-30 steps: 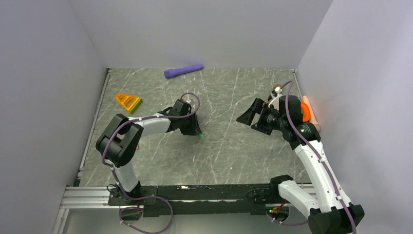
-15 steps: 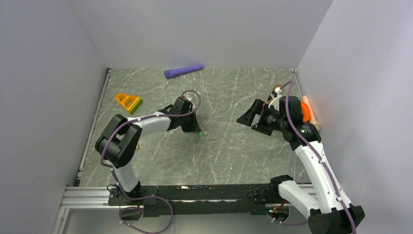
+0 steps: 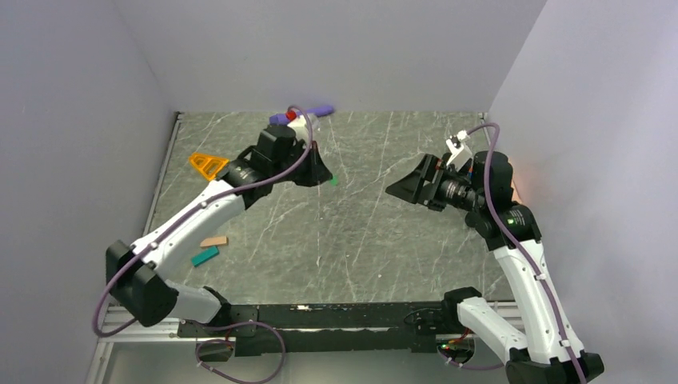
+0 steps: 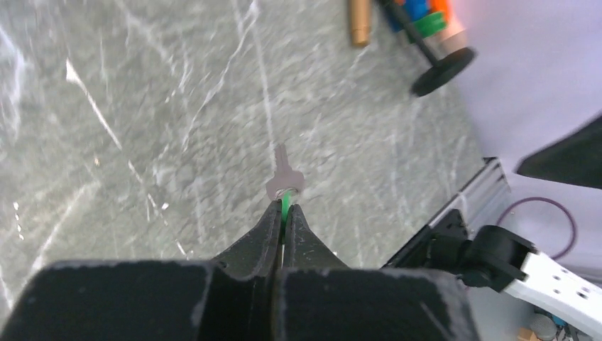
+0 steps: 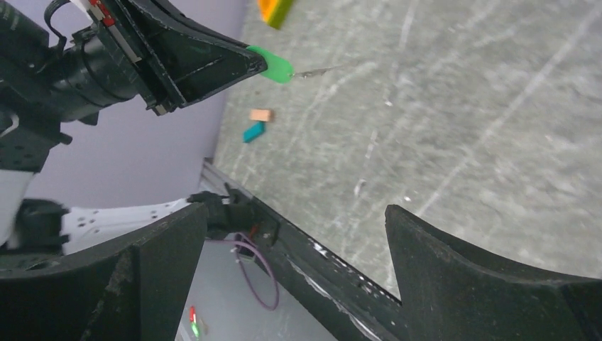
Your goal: Remove the keys from the keyring
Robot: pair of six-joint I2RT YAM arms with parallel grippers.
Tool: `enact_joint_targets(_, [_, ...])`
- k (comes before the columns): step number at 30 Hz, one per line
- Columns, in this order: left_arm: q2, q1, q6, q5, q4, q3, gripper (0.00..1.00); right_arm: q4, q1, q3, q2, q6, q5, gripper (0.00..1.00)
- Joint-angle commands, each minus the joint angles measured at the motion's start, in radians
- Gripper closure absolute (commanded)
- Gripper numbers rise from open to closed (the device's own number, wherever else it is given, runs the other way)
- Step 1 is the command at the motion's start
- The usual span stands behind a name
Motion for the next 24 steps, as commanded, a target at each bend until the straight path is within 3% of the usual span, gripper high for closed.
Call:
enact_joint_targets(1, [-0.094, -0.026, 0.114, 0.039, -0.153, 0.162, 1.0, 0.204, 0.003, 0.081, -0.034, 0.063, -0.187, 0.0])
enact_joint_targets(11, [-0.19, -0.075, 0.153, 0.19, -0.295, 0.431, 1.0, 0.639, 0.003, 0.151, -0.023, 0.317, -0.435, 0.01])
enact_joint_targets(18, [-0.257, -0.115, 0.091, 0.263, -0.247, 0.47, 1.0, 1.095, 0.006, 0.056, -0.004, 0.598, -0.489, 0.04])
enact_joint_targets(24, [-0.273, -0.124, 0.064, 0.329, -0.217, 0.505, 1.0, 1.208, 0.037, 0.06, 0.056, 0.66, -0.479, 0.06])
